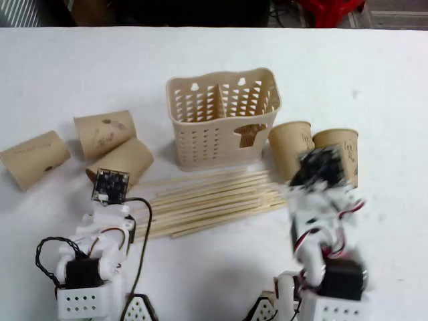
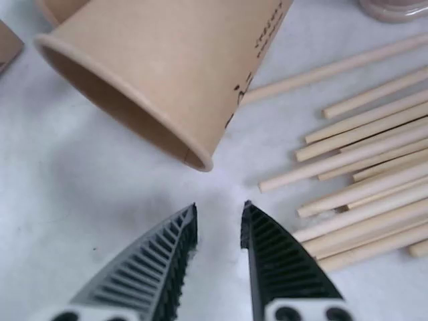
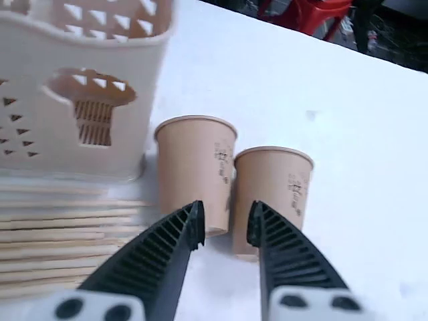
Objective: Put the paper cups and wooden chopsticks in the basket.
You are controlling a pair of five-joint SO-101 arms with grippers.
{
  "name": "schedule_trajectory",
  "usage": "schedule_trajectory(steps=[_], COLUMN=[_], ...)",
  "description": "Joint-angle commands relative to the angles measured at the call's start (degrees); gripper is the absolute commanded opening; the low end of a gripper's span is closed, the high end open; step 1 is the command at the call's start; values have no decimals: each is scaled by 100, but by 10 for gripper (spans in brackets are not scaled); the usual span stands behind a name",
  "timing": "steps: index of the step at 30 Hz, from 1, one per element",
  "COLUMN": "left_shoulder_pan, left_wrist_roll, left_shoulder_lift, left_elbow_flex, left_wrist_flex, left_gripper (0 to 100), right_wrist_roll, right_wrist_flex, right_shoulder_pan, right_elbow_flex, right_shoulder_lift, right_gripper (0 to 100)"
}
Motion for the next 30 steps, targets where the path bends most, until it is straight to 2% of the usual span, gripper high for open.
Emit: schedule_trajectory(steps=[1, 7, 11, 13, 17, 30], left_shoulder_pan=[-31, -31, -31, -31, -31, -31], left_wrist_roll=[-9, -9, -9, -9, -9, -26], left_shoulder_lift=[-48, -48, -48, -48, -48, -48], left_elbow_flex=[-9, -9, -9, -9, -9, -9], left_wrist_flex=[35, 35, 35, 35, 35, 35], left_gripper=[121, 121, 120, 120, 120, 120], right_wrist_roll=[-448, -2004, -2901, -3015, -3042, -3798], right_wrist_flex=[163, 945, 1569, 1780, 2088, 3204], right_shoulder_pan=[479, 831, 831, 822, 813, 936], right_elbow_flex=[-1618, -4440, -5802, -6435, -7657, -11508], right_shoulder_lift=[2193, 5429, 6967, 7670, 8875, 11802], right_gripper=[118, 132, 257, 298, 277, 279])
